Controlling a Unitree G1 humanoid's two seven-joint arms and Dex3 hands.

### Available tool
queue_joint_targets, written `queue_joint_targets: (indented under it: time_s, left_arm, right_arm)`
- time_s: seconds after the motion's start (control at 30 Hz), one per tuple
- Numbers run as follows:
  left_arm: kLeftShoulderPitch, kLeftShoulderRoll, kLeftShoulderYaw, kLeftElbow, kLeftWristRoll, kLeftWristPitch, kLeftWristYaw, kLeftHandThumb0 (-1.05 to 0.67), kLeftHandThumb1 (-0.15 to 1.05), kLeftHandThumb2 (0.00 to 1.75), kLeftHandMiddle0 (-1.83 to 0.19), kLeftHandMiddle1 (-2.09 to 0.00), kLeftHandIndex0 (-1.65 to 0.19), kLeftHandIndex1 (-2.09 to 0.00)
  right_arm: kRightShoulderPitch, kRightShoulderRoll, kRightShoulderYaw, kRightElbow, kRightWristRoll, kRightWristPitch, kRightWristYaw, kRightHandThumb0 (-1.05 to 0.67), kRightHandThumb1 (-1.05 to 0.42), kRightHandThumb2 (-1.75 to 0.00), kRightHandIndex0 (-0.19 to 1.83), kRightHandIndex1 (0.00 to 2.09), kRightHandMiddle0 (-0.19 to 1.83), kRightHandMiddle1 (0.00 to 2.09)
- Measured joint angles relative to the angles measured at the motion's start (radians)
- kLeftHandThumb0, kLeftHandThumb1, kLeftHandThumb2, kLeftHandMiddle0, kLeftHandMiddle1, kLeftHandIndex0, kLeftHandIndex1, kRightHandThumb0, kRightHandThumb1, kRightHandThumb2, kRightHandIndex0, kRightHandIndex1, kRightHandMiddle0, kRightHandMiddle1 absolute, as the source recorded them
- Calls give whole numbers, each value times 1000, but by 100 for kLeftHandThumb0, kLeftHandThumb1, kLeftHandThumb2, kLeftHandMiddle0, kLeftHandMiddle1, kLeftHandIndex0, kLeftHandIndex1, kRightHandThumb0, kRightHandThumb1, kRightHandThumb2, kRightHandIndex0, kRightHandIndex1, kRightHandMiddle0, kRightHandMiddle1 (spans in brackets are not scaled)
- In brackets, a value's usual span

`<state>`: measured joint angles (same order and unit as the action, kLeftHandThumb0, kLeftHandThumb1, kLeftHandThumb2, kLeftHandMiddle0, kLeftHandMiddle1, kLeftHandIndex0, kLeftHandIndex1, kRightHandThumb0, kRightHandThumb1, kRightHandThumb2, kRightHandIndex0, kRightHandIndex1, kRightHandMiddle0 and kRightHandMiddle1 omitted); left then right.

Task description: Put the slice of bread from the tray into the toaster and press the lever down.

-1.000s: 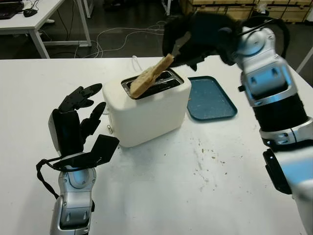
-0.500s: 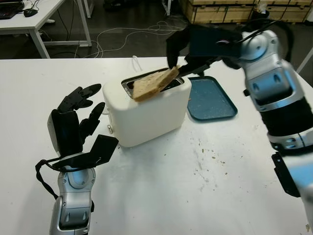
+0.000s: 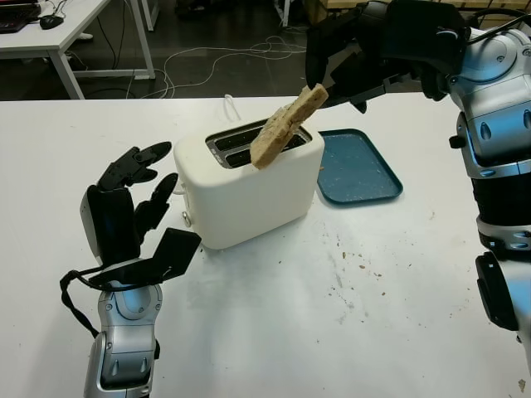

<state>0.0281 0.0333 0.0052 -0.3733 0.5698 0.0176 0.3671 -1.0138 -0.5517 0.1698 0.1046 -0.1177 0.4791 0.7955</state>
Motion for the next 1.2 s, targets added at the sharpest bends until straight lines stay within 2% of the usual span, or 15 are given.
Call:
queue_joint_targets:
  time_s: [0.23, 0.77, 0.9, 1.2]
  left_arm:
    - [0, 0, 0, -3, 0, 3, 0, -18, 87, 0, -63, -103, -84, -32]
    - [0, 0, 0, -3, 0, 3, 4, -17, 86, 0, -64, -102, -84, -32]
    - [0, 0, -1, -3, 0, 3, 4, -18, 86, 0, -64, -103, -84, -32]
    - [0, -1, 0, -3, -1, 2, 5, -19, 86, 0, -63, -102, -83, -32]
  right_arm:
    - [40, -8, 3, -52, 15, 0, 20, -34, -92, -27, 109, 175, 88, 175]
    - [80, -25, 49, -45, -22, -5, 24, -32, -92, -33, 106, 175, 82, 175]
    - [80, -31, 75, -11, -53, -33, 23, -32, -92, -30, 105, 175, 79, 175]
    - [79, -24, 89, 30, -72, -34, 23, -32, -92, -31, 108, 175, 85, 175]
